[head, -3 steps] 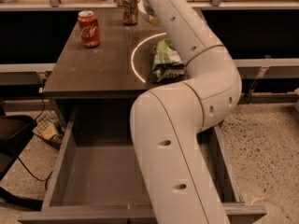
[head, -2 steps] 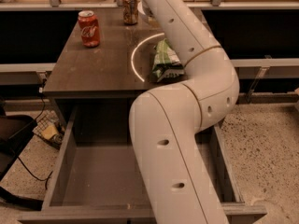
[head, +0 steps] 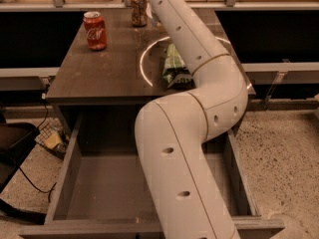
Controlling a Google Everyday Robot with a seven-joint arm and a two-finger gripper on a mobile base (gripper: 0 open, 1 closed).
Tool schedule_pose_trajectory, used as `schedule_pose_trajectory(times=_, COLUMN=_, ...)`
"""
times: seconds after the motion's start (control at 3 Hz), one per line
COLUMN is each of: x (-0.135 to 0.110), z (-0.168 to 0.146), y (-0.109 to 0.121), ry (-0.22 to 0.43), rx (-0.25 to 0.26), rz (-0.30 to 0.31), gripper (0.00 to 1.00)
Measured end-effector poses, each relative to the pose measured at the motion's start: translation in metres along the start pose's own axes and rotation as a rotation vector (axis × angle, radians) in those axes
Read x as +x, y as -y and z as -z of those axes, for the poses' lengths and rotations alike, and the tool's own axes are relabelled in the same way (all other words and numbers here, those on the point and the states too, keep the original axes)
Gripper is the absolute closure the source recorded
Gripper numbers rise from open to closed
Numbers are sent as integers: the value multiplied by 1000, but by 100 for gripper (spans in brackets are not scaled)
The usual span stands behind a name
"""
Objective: Move white bowl near orange can
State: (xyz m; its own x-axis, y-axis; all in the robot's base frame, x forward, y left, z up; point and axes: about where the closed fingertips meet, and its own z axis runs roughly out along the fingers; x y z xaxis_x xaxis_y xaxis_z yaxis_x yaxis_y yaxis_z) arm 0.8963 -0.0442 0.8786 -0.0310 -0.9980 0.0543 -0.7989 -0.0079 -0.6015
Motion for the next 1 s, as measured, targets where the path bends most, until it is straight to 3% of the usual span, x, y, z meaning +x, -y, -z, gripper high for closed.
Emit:
schedule_pose_trajectory(times=0.67, x=-2, z=-21, y=-8, ry=-40, rx=-20, rz=31, gripper=100)
schedule_pose_trajectory(times=1.0, x=-2, z=-24, y=-9, ry=-39, rx=-22, rz=32, gripper=81)
